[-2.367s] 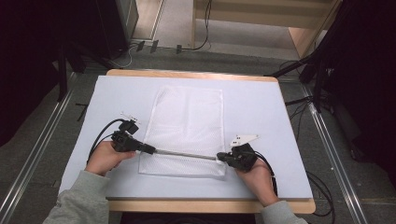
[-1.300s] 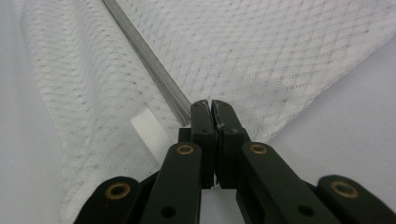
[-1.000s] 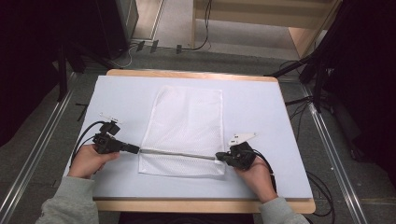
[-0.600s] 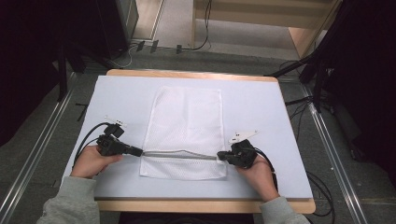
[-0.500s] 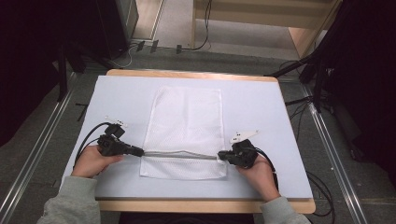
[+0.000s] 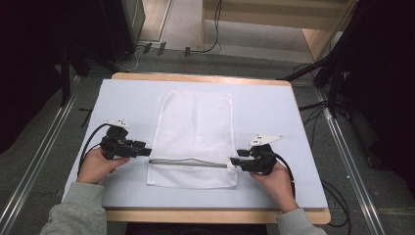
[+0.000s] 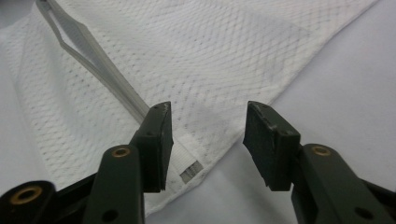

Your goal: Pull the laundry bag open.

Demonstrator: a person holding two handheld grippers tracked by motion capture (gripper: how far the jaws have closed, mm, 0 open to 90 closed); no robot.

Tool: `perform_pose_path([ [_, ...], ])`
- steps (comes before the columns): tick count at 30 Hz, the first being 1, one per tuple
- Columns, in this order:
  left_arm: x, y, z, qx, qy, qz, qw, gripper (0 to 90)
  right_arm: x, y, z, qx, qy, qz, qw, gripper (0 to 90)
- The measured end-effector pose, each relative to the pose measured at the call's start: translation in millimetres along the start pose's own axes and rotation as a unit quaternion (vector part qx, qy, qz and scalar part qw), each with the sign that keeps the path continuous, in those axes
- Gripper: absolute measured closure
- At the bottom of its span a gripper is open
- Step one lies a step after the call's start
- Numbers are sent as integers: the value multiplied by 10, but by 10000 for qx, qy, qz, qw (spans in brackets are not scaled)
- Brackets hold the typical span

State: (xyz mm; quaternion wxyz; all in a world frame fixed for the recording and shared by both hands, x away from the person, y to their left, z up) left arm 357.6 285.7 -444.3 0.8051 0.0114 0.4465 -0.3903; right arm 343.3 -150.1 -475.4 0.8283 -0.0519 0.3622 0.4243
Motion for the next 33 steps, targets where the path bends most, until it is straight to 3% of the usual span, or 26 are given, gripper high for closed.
perform_pose_path([
  [6,-13,52,-3,-40,-48,193,9998,437,-36,-57,-5,21,-132,-115,9998,464],
  [12,-37,118,-6,-167,-140,351,9991,387,-90,-147,-22,203,-222,-250,9992,426],
  [19,-68,190,-5,-294,-224,503,9981,374,-164,-277,-72,435,-287,-437,9977,390],
  [33,-92,310,-3,-405,-375,792,9953,358,-292,-457,-167,667,-454,-720,9941,345],
])
Point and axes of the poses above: each handheld gripper's, and its own axes: x roughly forward along the jaws, z roughly out of its top, y roughly to its left, the point moved 2 cm from there along x, roughly forward along the jaws, and after that the axes turned 1 degree about z, right-handed, at the moved point
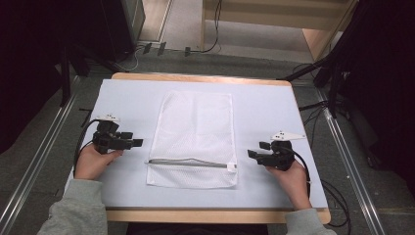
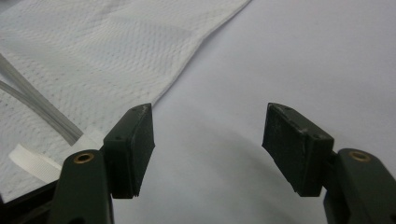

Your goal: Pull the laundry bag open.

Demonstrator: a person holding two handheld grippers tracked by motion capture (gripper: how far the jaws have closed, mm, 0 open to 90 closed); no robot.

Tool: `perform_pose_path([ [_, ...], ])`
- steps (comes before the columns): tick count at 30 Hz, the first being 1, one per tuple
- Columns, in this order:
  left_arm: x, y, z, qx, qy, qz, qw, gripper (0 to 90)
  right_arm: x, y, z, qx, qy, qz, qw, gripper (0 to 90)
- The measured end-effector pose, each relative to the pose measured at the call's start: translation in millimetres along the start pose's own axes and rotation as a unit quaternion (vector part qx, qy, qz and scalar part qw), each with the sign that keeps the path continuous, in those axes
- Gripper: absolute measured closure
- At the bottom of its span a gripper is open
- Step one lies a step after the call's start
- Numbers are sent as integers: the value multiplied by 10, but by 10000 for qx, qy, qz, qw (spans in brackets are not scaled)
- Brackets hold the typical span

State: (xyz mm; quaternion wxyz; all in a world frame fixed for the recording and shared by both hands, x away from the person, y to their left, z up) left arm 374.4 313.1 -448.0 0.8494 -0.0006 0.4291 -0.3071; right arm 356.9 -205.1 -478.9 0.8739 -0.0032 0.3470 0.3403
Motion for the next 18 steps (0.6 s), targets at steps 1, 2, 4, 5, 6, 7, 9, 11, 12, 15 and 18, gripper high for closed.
perform_pose_path([
  [1,3,5,1,-2,5,12,10000,358,-6,-16,-5,9,2,-24,10000,345],
  [2,8,10,3,-9,2,19,10000,358,-11,-24,-8,34,-1,-38,10000,344],
  [4,19,15,6,-20,30,28,10000,357,-18,-52,-16,61,-14,-79,9999,344],
  [5,24,16,7,-20,36,47,10000,357,-20,-60,-19,80,-15,-103,9999,344],
  [6,30,16,8,-32,39,42,10000,356,-23,-62,-22,100,2,-117,9999,344],
  [7,35,16,10,-32,47,49,10000,356,-21,-65,-25,116,-6,-119,9999,344],
  [9,45,17,12,-49,68,60,9999,353,-20,-69,-29,105,2,-136,9999,344],
  [11,51,21,14,-60,81,79,9999,347,-19,-72,-33,94,10,-142,9999,344],
  [12,54,23,16,-72,84,82,9999,343,-18,-72,-35,95,9,-145,9998,344],
  [15,65,24,18,-77,88,76,9999,336,-16,-72,-39,107,17,-158,9998,344],
  [18,72,26,19,-56,98,76,9999,334,-15,-65,-43,141,53,-145,9998,344],
])
Point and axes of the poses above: each handheld gripper's, and its own axes: x roughly forward along the jaws, z roughly out of its top, y roughly to its left, the point moved 2 cm from there along x, roughly forward along the jaws, and after that the axes turned 1 degree about z, right-handed, at the moved point
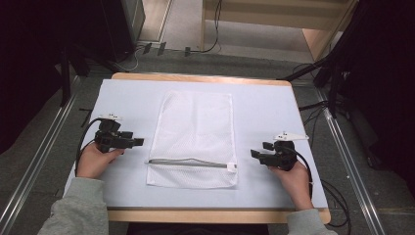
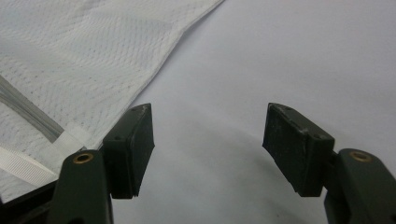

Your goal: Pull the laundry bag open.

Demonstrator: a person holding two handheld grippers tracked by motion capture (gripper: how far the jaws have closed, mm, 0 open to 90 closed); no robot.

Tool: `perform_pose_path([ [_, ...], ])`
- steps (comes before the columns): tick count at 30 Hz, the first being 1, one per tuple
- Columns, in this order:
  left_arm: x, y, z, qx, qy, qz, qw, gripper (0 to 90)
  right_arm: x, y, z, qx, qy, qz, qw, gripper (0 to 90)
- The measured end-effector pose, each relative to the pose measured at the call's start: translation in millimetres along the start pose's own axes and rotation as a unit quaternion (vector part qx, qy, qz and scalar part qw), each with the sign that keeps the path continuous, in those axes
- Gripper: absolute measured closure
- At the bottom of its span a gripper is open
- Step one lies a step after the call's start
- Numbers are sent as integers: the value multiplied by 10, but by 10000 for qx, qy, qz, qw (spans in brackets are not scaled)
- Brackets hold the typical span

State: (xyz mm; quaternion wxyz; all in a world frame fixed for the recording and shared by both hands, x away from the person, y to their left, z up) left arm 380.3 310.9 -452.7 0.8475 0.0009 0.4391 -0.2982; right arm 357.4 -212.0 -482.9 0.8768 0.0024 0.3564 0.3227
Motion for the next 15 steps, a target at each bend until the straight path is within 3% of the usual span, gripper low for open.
perform_pose_path([
  [15,19,5,-5,-35,59,17,10000,321,29,0,-17,-52,115,-36,9999,342],
])
Point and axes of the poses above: each handheld gripper's, and its own axes: x roughly forward along the jaws, z roughly out of its top, y roughly to its left, the point moved 2 cm from there along x, roughly forward along the jaws, and after that the axes turned 1 degree about z, right-handed, at the moved point
